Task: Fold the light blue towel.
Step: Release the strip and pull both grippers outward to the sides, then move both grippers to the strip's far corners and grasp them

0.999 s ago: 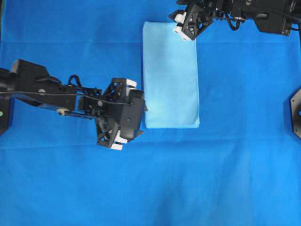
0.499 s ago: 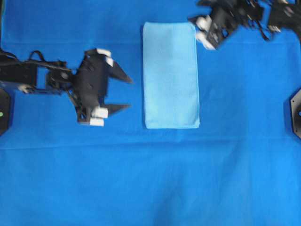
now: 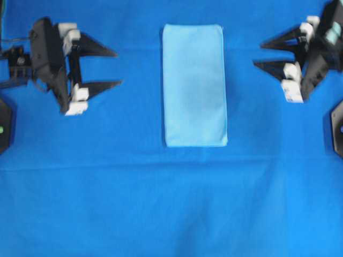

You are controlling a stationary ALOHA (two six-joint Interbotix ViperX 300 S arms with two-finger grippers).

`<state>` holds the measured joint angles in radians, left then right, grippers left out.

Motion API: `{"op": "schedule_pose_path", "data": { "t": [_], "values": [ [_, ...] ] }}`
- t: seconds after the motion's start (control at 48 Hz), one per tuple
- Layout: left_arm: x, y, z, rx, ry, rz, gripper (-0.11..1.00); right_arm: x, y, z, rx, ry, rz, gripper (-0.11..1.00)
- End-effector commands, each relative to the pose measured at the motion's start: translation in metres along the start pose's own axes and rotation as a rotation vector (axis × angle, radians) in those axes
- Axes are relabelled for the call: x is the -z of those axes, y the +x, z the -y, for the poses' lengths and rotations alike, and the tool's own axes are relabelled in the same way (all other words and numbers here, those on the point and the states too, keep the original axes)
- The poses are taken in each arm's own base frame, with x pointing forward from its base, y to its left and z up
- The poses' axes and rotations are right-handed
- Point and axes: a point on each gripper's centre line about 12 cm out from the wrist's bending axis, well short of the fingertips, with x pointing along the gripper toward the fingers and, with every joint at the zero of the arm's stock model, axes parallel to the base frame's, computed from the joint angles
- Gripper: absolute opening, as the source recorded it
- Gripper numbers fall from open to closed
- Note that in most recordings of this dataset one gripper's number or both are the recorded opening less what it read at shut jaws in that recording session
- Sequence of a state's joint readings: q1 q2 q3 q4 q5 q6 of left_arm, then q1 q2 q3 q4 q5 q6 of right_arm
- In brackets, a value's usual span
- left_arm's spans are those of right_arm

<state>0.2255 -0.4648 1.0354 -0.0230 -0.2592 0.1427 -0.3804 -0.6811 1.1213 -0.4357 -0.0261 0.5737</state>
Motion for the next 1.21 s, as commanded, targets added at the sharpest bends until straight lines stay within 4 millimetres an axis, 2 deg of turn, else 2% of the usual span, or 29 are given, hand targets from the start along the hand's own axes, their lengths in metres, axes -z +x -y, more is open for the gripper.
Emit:
{"op": "schedule_pose_path", "data": {
  "t": [0.0, 0.541, 0.687, 0.791, 0.895, 1.186],
  "values": [
    [-0.006, -0.004, -0.002, -0.009, -0.021, 0.031, 0.69, 0.003, -0.003, -0.001, -0.014, 0.015, 0.019, 0.59],
    [-0.003, -0.001, -0.001, -0.006, -0.058, 0.021, 0.69, 0.003, -0.002, -0.001, -0.012, 0.013, 0.014, 0.59],
    [-0.007, 0.003, -0.003, -0.011, -0.058, 0.034, 0.68, -0.004, 0.0, 0.001, -0.005, 0.012, 0.028, 0.59],
    [-0.012, 0.019, -0.008, -0.026, -0.061, 0.05, 0.68, -0.009, 0.011, 0.011, 0.036, 0.006, 0.006, 0.59],
    [-0.009, 0.045, -0.02, -0.058, -0.061, 0.011, 0.68, -0.006, 0.03, 0.027, 0.09, -0.005, -0.054, 0.59],
    [0.014, 0.111, -0.058, -0.136, -0.085, -0.093, 0.68, -0.004, 0.101, 0.059, 0.159, -0.07, -0.21, 0.59]
  ]
}}
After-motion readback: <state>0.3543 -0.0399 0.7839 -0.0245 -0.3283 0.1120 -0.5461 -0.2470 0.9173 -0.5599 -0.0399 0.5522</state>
